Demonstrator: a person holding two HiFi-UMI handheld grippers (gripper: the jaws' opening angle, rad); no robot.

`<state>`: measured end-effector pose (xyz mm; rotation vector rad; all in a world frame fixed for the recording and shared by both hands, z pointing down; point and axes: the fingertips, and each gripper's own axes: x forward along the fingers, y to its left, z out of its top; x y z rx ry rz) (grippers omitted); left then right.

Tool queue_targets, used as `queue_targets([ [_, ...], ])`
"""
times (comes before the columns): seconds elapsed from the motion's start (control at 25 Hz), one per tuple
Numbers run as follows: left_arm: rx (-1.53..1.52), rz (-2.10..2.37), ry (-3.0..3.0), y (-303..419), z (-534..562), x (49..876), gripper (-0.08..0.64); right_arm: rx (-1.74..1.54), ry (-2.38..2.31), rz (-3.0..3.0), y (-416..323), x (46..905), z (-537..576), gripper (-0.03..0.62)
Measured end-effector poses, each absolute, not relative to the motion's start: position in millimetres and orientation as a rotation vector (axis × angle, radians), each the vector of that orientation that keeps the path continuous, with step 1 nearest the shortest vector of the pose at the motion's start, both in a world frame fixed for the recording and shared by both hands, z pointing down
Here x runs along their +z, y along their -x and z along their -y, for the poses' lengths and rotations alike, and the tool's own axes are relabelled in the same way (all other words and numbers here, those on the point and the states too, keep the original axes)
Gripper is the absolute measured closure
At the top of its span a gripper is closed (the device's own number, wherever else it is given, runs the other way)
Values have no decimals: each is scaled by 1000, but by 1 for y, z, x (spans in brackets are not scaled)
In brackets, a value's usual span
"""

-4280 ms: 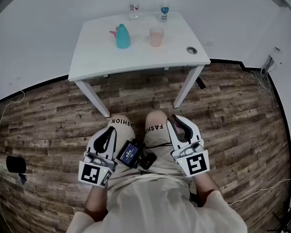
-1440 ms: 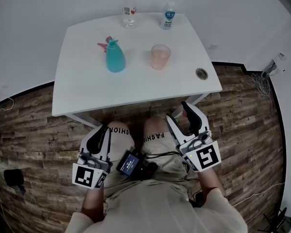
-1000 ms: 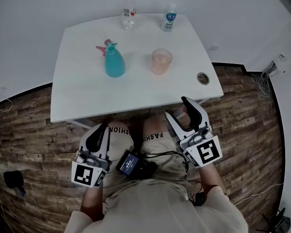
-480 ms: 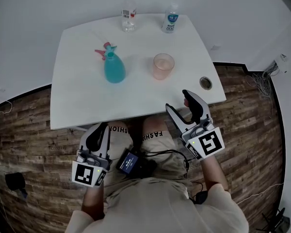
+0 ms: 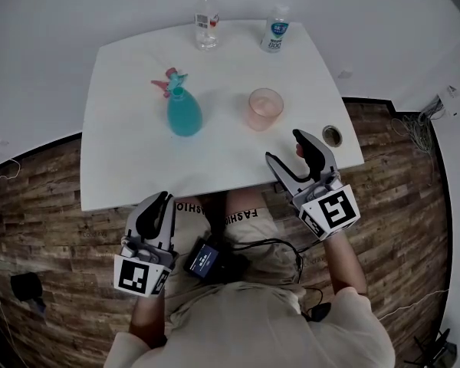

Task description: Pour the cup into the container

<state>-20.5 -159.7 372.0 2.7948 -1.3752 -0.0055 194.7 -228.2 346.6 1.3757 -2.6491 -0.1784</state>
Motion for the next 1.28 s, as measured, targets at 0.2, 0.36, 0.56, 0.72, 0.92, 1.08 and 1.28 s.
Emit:
queue_targets([
  [0.2,3,1369,-2788,22,170,373,533,-162,-1352,2631,-193,354,246,313],
  [0.36,15,1366,-2792,22,177,370,534,-145,-1346,2614,-192,360,261,305],
  [0.56,32,1375,-2806,23,187,365,533,-112,-1357,2580,-196,367,280,278],
  [0.72,27,1374,-2815,24,193,362,534,-102,-1344,2572,-198,371,292,265],
  [0.92,27,1376,-2810,26,196,362,532,-80,-1316,2565,-197,375,303,258],
  [1.08,33,1380,-2804,30,198,360,534,-65,-1288,2556,-196,379,312,252],
  [1.28,20,1397,-2814,38,203,359,533,-10,-1261,2569,-193,387,324,241],
])
